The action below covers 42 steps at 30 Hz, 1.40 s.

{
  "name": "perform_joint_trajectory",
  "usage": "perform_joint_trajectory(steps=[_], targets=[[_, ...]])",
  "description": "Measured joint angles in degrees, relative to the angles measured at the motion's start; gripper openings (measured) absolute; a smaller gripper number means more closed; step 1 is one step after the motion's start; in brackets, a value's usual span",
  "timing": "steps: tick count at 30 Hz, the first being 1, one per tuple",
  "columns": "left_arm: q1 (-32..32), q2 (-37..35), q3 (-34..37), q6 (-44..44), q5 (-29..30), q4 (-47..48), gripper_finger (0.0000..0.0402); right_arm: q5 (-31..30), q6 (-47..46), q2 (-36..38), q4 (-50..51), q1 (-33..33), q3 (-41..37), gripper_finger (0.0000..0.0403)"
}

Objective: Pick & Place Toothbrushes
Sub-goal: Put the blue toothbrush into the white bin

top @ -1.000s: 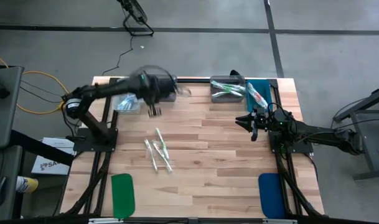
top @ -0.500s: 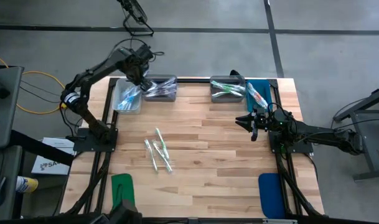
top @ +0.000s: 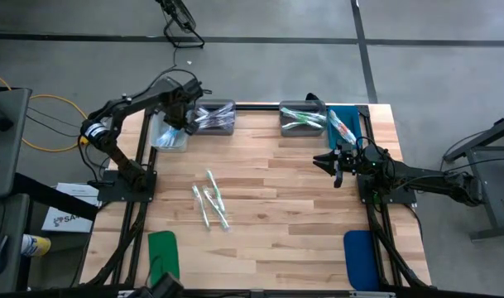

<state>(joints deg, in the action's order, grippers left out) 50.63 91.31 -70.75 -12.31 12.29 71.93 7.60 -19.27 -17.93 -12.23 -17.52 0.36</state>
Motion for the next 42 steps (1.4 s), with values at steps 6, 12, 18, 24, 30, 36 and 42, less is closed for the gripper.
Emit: perform_joint_trajectory(steps=[6,12,18,24,30,36,42], targets=[[0.0,-0.1,4.0,-2.6,2.5,-3.2,0.0006,0.0,0.0,0.0,0.0,0.0,0.0,0.0087],[1.1,0.0,4.1,-3.2,6.4,-4.2,0.0007,0.0,0.0,0.0,0.0,0.0,0.0,0.0087],[2.0,0.0,4.1,-4.6,6.5,-6.6,0.0008,0.0,0.0,0.0,0.0,0.0,0.0,0.0087],[2.3,0.0,4.1,-5.9,6.9,-6.4,0.0009,0.0,0.0,0.0,0.0,0.0,0.0,0.0087],[2.3,1.0,4.1,-6.0,6.8,-5.9,0.0009,0.0,0.0,0.0,0.0,0.0,0.0,0.0087],[2.3,3.4,4.1,-4.3,6.3,-6.4,0.0014,0.0,0.0,0.0,0.0,0.0,0.0,0.0087],[2.3,3.5,4.1,-2.4,6.1,-6.3,0.0079,0.0,0.0,0.0,0.0,0.0,0.0,0.0087]])
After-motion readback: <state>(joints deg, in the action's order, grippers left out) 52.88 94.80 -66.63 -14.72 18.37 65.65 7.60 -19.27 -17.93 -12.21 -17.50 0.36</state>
